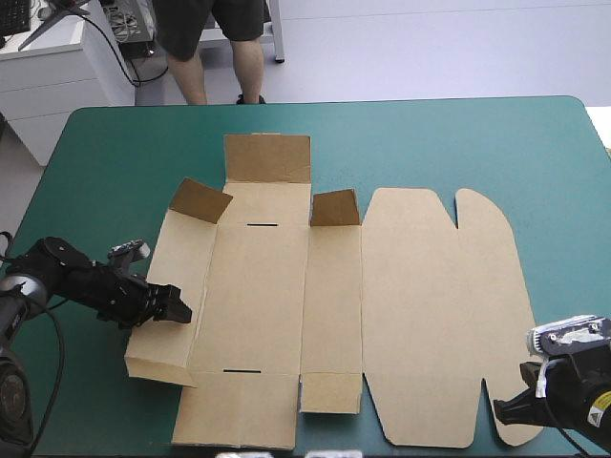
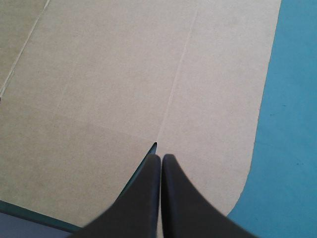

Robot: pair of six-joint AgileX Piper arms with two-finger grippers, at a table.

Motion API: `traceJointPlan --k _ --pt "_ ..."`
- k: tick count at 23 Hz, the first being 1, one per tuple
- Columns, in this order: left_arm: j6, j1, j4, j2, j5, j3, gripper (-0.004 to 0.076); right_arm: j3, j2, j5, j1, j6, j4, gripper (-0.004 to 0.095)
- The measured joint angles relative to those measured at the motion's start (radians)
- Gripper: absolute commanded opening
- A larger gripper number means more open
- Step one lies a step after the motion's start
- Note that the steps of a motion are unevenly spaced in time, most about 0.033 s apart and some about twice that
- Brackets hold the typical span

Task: Fold the box

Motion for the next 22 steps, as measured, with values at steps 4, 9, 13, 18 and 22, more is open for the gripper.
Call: traceJointPlan --k 4,9,13,18,22 --pt "0.000 -0.007 -0.003 0.010 -0.002 0.006 0.0225 0.000 0.000 0.001 0.000 0.000 0.000 -0.0014" --pt "0.001 -0.008 -0.012 0.015 0.015 0.006 -0.0007 0.000 0.000 0.005 0.000 0.000 0.000 -0.0014" --pt "0.046 -0.008 -0.059 0.014 0.041 0.005 -0.0008 0.000 0.000 0.005 0.000 0.000 0.000 -0.0013" --pt "0.077 -0.018 -0.078 0.011 0.087 -0.106 -0.0008 0.000 0.000 0.005 0.000 -0.022 0.000 -0.0014" --pt "0.018 -0.096 -0.016 -0.017 0.097 -0.261 -0.0008 -0.028 0.000 0.010 0.000 -0.026 -0.037 -0.0014"
